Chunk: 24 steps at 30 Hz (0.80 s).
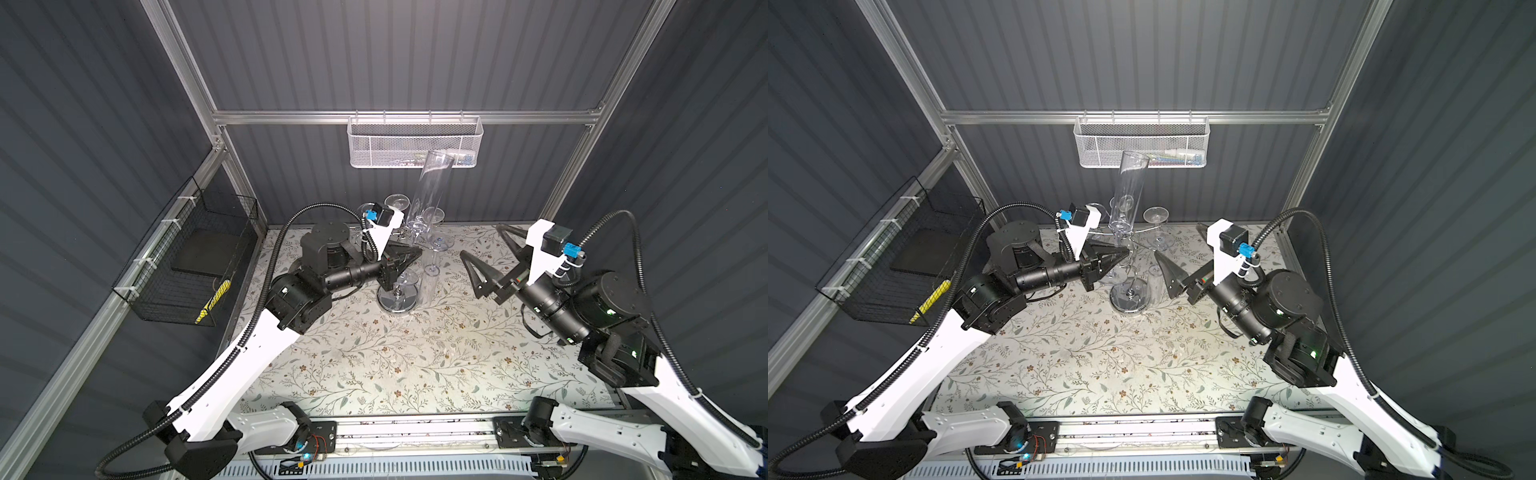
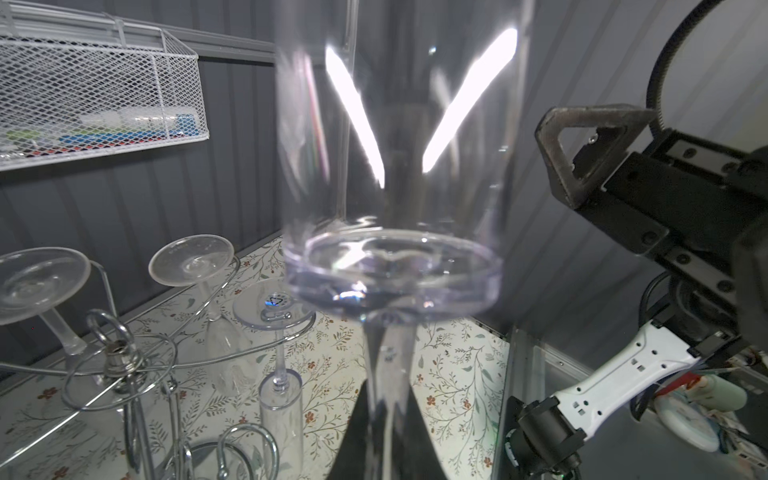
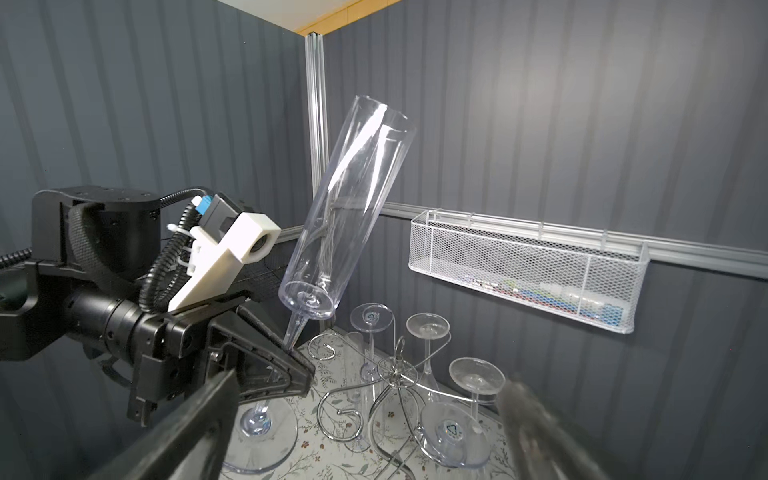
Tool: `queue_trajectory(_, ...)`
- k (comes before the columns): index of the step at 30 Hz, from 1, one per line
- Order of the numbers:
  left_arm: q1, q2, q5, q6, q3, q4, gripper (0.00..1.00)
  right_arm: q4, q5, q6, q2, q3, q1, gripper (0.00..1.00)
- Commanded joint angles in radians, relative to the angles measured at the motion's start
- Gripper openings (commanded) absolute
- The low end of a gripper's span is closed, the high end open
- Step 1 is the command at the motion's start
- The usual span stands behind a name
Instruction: Take the wine glass off the wine glass rack
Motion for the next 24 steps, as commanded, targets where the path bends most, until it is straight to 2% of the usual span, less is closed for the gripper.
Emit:
queue_trajectory(1, -0.006, -0.004, -0.020, 0.122, 0.007, 0.012, 0.00, -0.067, 0.034, 0.108, 0.019, 0.057, 0.000, 0.99)
queue_trajectory(7, -0.015, -0.007, -0.022, 0.145, -0.005, 0.035, 0.00, 0.012, -0.057, 0.151, 0.000, 0.016, -0.009, 0.99)
queue_trajectory(11, -0.033, -0.004, -0.044, 0.149, -0.018, 0.044, 0.00, 0.001, -0.089, 0.182, 0.005, 0.020, -0.017, 0.99)
queue_trajectory(24, -0.099, 0.002, -0.108, 0.195, -0.023, 0.045, 0.00, -0.030, -0.294, 0.287, 0.051, 0.069, -0.072, 0.99)
